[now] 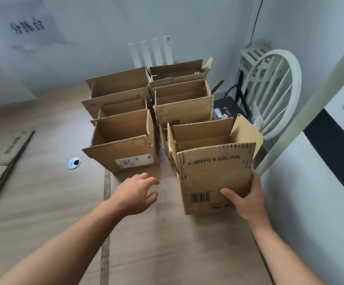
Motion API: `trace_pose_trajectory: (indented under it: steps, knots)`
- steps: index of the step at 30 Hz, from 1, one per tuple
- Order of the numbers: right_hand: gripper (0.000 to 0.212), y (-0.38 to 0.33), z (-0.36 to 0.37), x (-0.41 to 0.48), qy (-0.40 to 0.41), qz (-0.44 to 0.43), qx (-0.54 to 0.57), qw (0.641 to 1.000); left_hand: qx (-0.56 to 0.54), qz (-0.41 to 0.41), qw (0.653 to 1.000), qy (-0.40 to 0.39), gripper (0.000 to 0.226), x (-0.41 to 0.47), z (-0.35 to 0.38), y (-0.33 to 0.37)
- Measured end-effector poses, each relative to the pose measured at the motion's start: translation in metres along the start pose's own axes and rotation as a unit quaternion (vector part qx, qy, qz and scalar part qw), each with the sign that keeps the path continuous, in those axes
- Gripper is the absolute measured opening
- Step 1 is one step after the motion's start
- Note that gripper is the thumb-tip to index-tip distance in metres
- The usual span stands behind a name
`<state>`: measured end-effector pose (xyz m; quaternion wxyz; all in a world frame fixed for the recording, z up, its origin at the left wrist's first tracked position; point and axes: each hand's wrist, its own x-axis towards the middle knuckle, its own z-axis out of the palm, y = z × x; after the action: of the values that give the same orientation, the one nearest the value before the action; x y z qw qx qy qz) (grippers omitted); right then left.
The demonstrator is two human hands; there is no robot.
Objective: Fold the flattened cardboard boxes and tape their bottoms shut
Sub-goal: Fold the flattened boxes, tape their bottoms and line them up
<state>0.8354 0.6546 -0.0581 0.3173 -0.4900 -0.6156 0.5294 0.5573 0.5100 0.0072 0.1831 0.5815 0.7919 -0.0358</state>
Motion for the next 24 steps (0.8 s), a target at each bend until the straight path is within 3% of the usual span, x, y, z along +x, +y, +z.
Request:
trace_pose_trajectory:
  steps: [8,12,18,21,24]
  knots:
    - [0.064,0.026,0.017,-0.002,-0.026,0.035,0.012,0.999,-0.037,-0.032,0.999,-0.001,0.042,-0.022,0.001,-0.008]
    - [0.067,0.017,0.026,0.006,-0.03,0.06,-0.031,0.997,-0.057,-0.039,0.998,0.006,0.041,-0.042,0.001,-0.012]
    - [0.079,0.03,0.029,-0.019,0.041,0.106,-0.061,0.992,-0.087,-0.061,0.994,0.026,0.038,-0.098,0.009,-0.034]
    - [0.044,0.013,0.04,-0.067,0.04,0.143,-0.147,0.978,-0.104,-0.086,0.99,0.043,0.036,-0.139,0.014,-0.055]
    - [0.017,-0.008,0.071,-0.121,-0.068,0.077,-0.275,0.956,-0.099,-0.115,0.986,0.065,0.036,-0.191,0.022,-0.08]
